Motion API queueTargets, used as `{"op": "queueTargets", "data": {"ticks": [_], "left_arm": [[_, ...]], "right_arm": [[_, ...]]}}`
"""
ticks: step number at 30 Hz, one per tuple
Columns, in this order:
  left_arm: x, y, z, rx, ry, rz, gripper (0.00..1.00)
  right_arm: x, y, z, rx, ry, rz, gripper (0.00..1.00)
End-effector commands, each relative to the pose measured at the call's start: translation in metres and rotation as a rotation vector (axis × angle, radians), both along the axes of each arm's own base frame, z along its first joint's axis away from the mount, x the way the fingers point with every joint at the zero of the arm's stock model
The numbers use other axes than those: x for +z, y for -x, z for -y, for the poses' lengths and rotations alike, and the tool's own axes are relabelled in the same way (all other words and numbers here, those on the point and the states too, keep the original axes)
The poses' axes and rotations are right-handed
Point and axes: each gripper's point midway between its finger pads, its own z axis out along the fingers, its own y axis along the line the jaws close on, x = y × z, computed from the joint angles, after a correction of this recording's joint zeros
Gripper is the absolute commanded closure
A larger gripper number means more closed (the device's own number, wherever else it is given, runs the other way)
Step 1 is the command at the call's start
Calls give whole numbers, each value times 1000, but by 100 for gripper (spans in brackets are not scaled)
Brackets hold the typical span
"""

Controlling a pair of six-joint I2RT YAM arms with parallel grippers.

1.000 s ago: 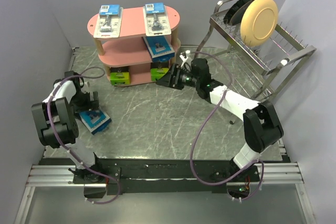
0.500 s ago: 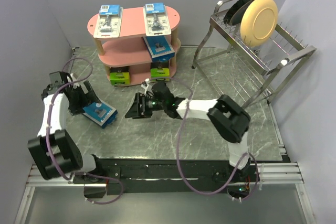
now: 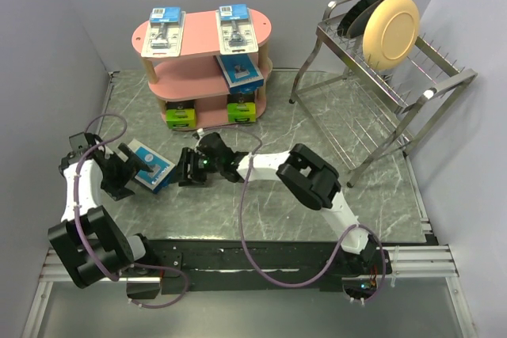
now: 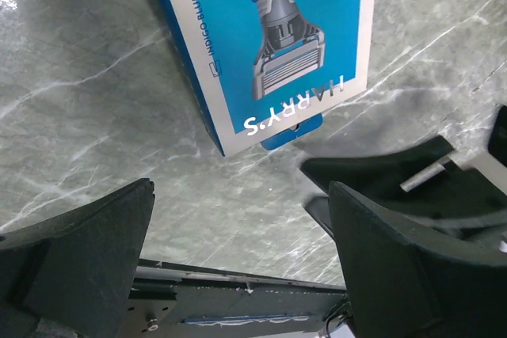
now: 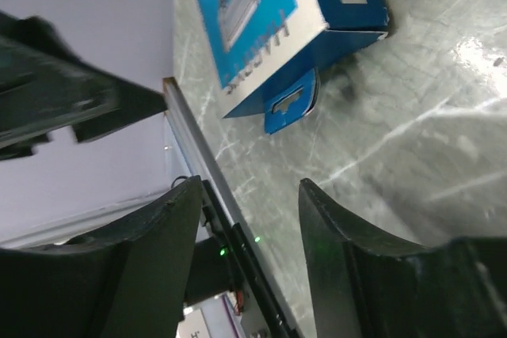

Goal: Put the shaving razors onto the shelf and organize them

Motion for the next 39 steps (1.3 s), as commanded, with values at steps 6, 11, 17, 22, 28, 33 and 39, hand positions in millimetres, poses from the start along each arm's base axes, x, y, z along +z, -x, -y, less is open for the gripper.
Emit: {"op": "queueTargets", "data": {"ticks": [6,11,17,22,28,33,39], "left_arm": [[22,-5,-4,15,-38,82,3],[17,3,-3,40,-30,65,3],[-1,12,6,121,51,26,3],[1,-3,25,110,222,112,3],[11,-23,29,85,247,284,3],[-1,-17,38,122,320,257,3],[-6,-16,37,136,321,264,3]], "right_arm": [[-32,-22,-10,-77,63,-21,48],[-30,-33,-25,-72,28,18,51],[-27,-36,-34,-53,0,45,71],[0,-34,-30,-51,-60,48,97],[53,-44,-24,-126,-99,19,100],[67,-43,-9,-190,-62,-50,100],[64,-29,1,-211,-21,-125,100]]}}
